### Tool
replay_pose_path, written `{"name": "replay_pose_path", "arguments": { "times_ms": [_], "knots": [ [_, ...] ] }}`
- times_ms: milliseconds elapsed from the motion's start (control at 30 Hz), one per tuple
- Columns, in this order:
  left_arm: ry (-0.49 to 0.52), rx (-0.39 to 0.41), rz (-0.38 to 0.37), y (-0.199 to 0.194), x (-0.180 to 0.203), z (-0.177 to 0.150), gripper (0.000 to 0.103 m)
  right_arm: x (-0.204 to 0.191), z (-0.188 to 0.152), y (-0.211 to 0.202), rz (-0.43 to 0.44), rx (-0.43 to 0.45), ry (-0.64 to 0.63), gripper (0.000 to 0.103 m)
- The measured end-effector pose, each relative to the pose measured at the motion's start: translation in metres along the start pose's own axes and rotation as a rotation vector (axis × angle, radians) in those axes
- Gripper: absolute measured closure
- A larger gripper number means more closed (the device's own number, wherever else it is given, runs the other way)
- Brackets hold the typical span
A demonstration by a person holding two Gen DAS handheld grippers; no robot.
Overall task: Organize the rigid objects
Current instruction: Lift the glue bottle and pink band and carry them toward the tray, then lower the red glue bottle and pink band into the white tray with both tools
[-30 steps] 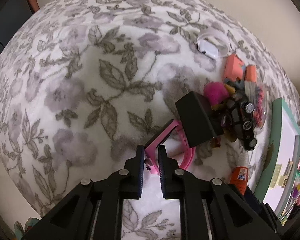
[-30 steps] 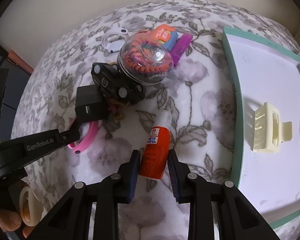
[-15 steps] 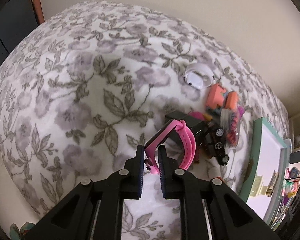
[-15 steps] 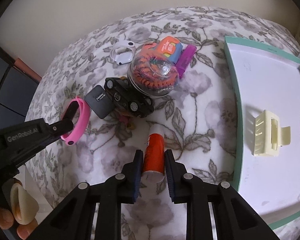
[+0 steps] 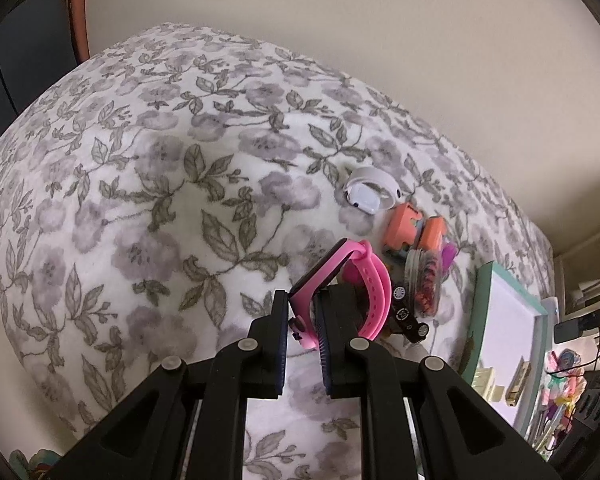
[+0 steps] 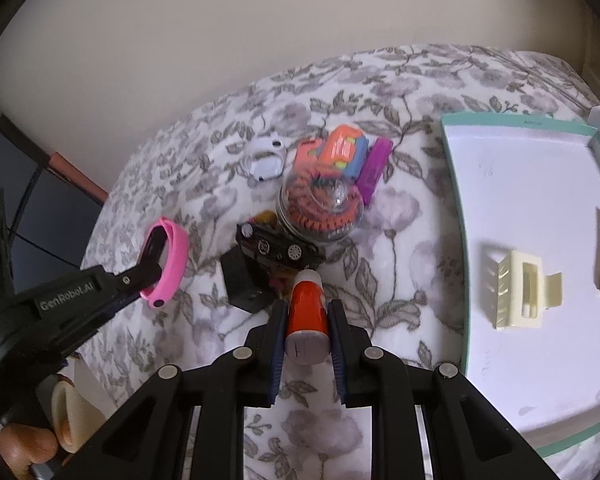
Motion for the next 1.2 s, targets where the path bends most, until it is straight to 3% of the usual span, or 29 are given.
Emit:
{"name": "replay_pose_path", "arguments": {
  "times_ms": [600, 800, 933, 1100, 1200],
  "knots": [
    [0.102, 0.036, -0.053, -0.016, 0.038, -0.008, 0.089, 0.031, 0.022, -0.036, 0.023, 0.101, 0.122, 0.081],
    [0.164, 0.009, -0.071, -0.011, 0.059, -0.02, 0.089, 0.061, 0.025, -0.044, -0.034, 0.109, 0.194, 0.081],
    [0.221, -0.023, -0.092, -0.006, 0.079, -0.032, 0.089, 0.09, 0.028, -0.052, -0.139, 0.128, 0.233, 0.081],
    [0.302, -0.067, -0.13, -0.001, 0.107, -0.051, 0.089, 0.127, 0.024, -0.058, -0.132, 0.125, 0.32, 0.081],
    [0.362, -0.103, -0.161, 0.002, 0.126, -0.066, 0.089, 0.154, 0.018, -0.062, -0.204, 0.13, 0.348, 0.081]
  ]
}}
Point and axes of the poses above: each gripper's, at about its wrist camera, not at the fingertips, and y roughly the way its jaws point, x to its right, z to its top, the point moved 5 cm from there along y, roughly the way its jaws point, and after that the axes turned 7 degrees about -z, right-handed, at the moved point
